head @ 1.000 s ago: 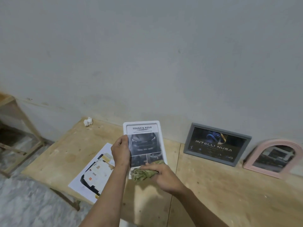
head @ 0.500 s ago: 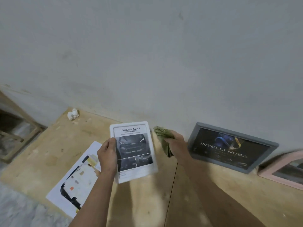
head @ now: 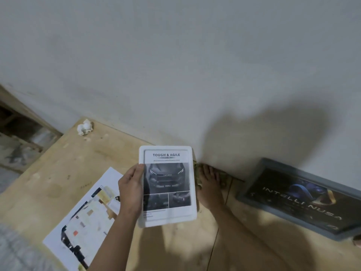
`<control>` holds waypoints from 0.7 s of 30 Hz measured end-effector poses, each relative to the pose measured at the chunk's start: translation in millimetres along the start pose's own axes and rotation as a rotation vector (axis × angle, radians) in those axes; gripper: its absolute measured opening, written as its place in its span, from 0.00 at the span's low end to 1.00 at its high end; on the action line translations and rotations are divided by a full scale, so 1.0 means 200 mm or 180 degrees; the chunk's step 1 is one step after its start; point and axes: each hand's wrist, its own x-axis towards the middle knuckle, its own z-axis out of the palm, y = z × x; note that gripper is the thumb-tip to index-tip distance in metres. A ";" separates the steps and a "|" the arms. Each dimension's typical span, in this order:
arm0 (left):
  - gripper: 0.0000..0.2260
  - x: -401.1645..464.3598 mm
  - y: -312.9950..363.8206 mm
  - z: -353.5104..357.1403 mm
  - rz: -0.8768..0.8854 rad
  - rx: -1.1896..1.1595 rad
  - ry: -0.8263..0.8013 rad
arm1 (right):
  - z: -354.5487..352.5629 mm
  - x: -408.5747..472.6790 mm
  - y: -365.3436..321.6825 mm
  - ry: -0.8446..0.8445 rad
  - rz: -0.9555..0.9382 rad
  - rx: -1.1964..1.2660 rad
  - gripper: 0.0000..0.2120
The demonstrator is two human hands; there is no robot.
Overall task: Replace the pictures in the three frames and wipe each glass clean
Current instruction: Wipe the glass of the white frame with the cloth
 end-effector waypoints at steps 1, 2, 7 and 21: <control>0.09 -0.01 0.00 0.00 -0.0020 -0.0027 -0.0017 | -0.02 0.01 0.01 -0.0181 -0.0008 0.0119 0.32; 0.09 -0.02 0.00 0.00 -0.0044 -0.0033 -0.0035 | -0.07 0.01 0.00 -0.0335 -0.0007 0.0402 0.32; 0.10 -0.14 0.07 -0.02 -0.0197 -0.0140 -0.0166 | -0.35 -0.17 -0.15 -0.0086 0.0937 0.3773 0.13; 0.11 -0.78 0.21 -0.21 0.0231 0.0769 -0.2251 | -0.73 -1.31 -0.11 0.0550 0.0887 0.4195 0.10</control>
